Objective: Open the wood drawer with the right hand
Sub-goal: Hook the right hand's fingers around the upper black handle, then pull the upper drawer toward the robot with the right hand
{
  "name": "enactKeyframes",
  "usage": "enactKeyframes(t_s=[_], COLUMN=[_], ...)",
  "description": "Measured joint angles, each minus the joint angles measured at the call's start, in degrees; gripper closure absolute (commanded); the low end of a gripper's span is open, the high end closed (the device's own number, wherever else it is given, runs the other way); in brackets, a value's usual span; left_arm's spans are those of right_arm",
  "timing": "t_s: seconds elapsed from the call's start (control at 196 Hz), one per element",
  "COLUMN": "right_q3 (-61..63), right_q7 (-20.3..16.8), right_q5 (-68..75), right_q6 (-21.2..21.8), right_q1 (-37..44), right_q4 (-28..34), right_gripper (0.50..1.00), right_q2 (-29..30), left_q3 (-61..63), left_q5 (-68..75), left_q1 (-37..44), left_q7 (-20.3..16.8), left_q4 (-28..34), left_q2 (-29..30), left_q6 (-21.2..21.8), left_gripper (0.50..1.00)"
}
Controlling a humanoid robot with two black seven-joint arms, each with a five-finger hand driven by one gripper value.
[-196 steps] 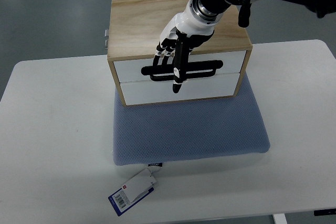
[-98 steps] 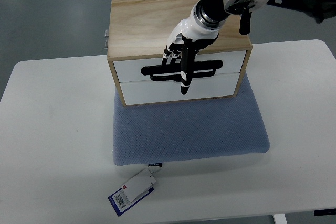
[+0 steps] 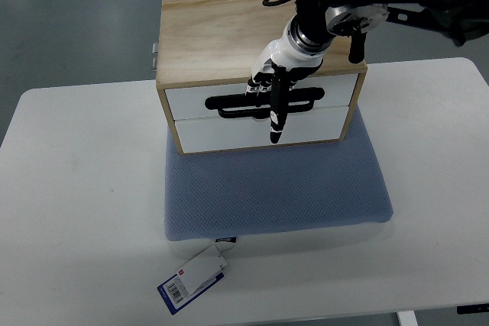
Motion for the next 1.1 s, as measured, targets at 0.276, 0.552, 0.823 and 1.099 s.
enactKeyframes(t_s=[0.276, 0.552, 0.823, 1.099], right_q3=[-0.7, -0.5, -0.1, 0.1], right_q7=[0.0, 0.0, 0.0, 0.0], right_q5=[-1.3, -0.5, 0.4, 2.3], right_q6=[-0.3, 5.4, 9.8, 10.0], right_q1=[-2.0, -1.4, -1.1, 0.1], right_q4=[-1.1, -1.0, 0.5, 2.0], right_gripper=[0.554, 0.554, 0.554, 0.554], right_q2=[0.7, 0.3, -0.2, -0.7], left_q3=[0.0, 0.0, -0.1, -0.1], left_q5=[0.0, 0.0, 0.0, 0.0], left_q1=[0.0, 0.0, 0.0, 0.0], left_q7=[0.0, 0.0, 0.0, 0.0], left_q4=[0.1, 0.1, 0.2, 1.0], left_q2=[0.0, 0.0, 0.0, 0.0], left_q6=[0.0, 0.0, 0.0, 0.0], left_gripper=[0.5, 0.5, 0.5, 0.5])
